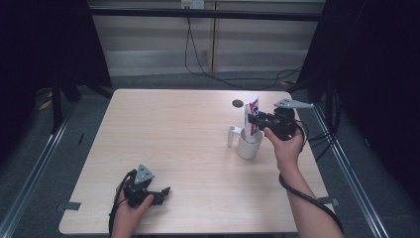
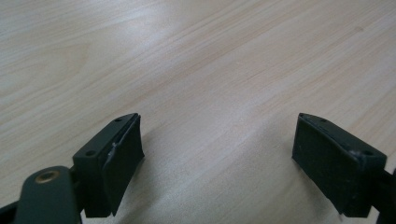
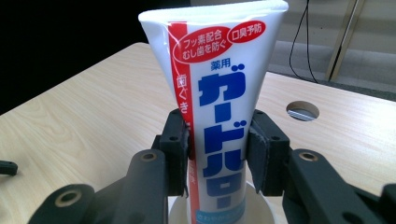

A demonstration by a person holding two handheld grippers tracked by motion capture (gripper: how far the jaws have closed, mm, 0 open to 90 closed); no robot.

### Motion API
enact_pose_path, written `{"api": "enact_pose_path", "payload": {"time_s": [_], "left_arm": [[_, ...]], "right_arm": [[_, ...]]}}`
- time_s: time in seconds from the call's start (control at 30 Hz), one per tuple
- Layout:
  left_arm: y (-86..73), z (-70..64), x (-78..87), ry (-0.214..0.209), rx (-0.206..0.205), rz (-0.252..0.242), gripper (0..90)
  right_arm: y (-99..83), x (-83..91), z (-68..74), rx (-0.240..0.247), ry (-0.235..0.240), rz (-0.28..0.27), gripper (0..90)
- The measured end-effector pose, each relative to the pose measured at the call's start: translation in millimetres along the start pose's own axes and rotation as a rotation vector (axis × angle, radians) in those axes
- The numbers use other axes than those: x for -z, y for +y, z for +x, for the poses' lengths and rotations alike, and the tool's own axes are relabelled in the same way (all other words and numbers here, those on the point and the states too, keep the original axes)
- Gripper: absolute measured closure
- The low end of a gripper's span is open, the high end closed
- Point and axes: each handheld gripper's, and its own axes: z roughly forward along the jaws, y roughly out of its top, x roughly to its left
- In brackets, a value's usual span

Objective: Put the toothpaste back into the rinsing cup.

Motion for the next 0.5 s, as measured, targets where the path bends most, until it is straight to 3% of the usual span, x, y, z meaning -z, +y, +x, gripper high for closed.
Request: {"api": "enact_pose_path", "payload": {"time_s": [0.5], "left_arm": [[0.0, -0.3, -0.3, -0.001, 0.005, -0.004, 15.9]], "right_arm": [[-13.5, -1.2, -0.6, -0.006, 0.002, 0.024, 62.7]]}}
